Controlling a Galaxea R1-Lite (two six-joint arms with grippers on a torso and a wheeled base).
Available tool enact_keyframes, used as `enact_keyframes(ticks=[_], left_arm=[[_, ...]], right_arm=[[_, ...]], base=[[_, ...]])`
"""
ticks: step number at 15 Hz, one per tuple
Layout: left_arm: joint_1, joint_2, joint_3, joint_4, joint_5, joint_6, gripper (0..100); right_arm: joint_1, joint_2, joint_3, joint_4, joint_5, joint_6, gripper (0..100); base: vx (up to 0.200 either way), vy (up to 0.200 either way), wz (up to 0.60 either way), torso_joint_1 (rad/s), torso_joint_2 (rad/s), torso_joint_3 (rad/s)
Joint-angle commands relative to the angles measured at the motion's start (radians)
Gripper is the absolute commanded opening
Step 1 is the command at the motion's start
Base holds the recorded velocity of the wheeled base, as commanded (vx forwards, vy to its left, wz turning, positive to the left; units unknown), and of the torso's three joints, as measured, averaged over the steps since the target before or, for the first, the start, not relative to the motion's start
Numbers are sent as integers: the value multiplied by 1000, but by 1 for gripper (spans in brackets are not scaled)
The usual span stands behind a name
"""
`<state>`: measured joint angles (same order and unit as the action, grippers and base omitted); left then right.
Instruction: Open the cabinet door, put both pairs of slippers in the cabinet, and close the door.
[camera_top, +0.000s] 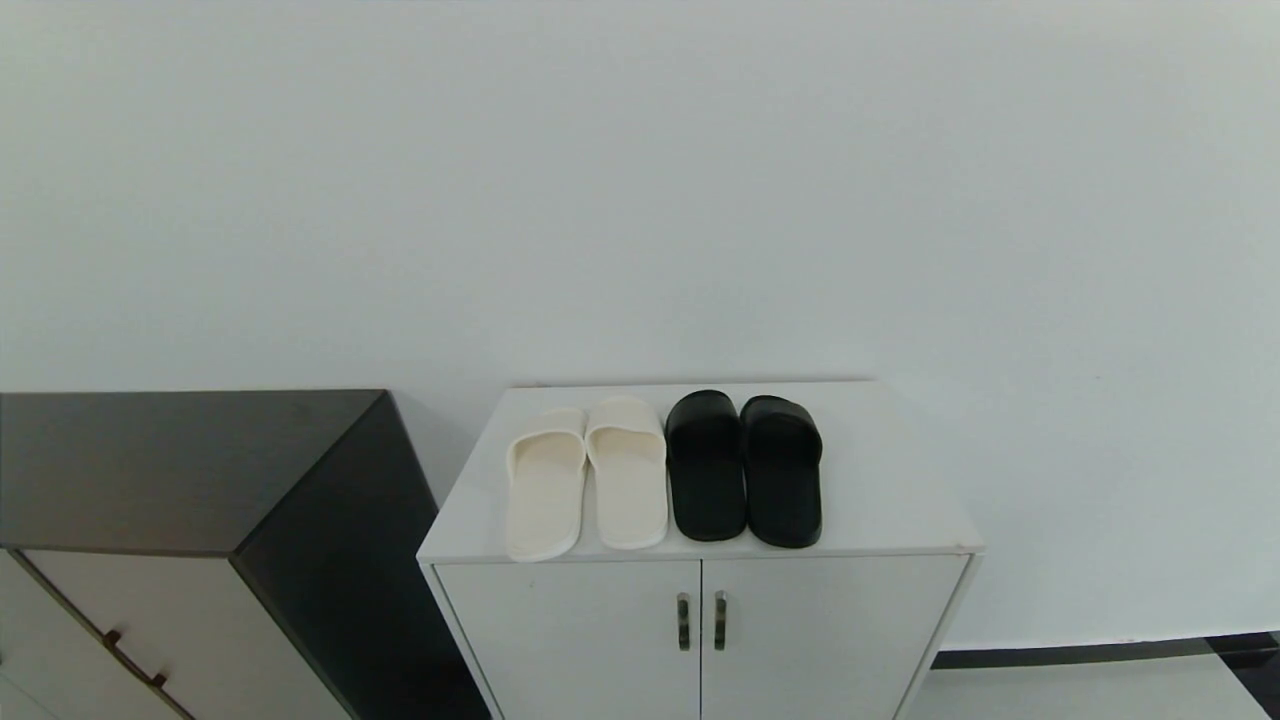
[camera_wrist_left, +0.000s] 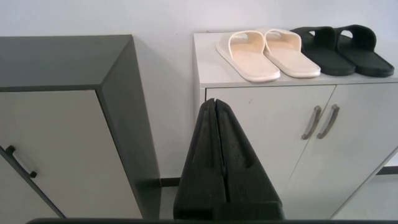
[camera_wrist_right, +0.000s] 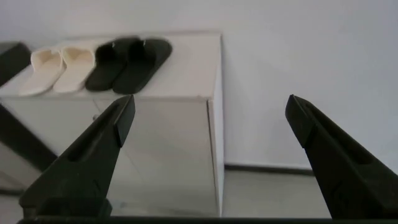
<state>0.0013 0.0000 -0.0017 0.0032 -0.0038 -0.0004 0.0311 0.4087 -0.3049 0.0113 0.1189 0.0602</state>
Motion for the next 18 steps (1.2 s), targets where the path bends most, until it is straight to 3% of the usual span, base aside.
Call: enact_keyframes(ticks=[1, 4, 5, 7, 11, 15, 18], left_arm=[[0, 2, 0, 0, -1, 2, 0], [0, 2, 0, 0, -1, 0, 0], [0, 2, 0, 0, -1, 0, 0], [0, 2, 0, 0, -1, 0, 0], [0, 2, 0, 0, -1, 0, 0], [0, 2, 0, 1, -1, 0, 0], [0, 2, 0, 0, -1, 0, 0]], right_arm=[[148, 463, 24, -214, 2, 27, 100], [438, 633, -42, -378, -223, 119, 100], [595, 722, -108, -387, -343, 187, 100], [707, 857, -174, -409, -421, 260, 100], [747, 1115, -303, -576, -490, 267, 100], [782, 1400, -543, -582, -702, 273, 100], [788, 1546, -704, -585, -720, 273, 100]], base=[[0, 0, 0, 0, 0, 0], [0, 0, 0, 0, 0, 0], [0, 0, 0, 0, 0, 0], [0, 0, 0, 0, 0, 0], [0, 0, 0, 0, 0, 0], [0, 0, 0, 0, 0, 0], [0, 0, 0, 0, 0, 0]])
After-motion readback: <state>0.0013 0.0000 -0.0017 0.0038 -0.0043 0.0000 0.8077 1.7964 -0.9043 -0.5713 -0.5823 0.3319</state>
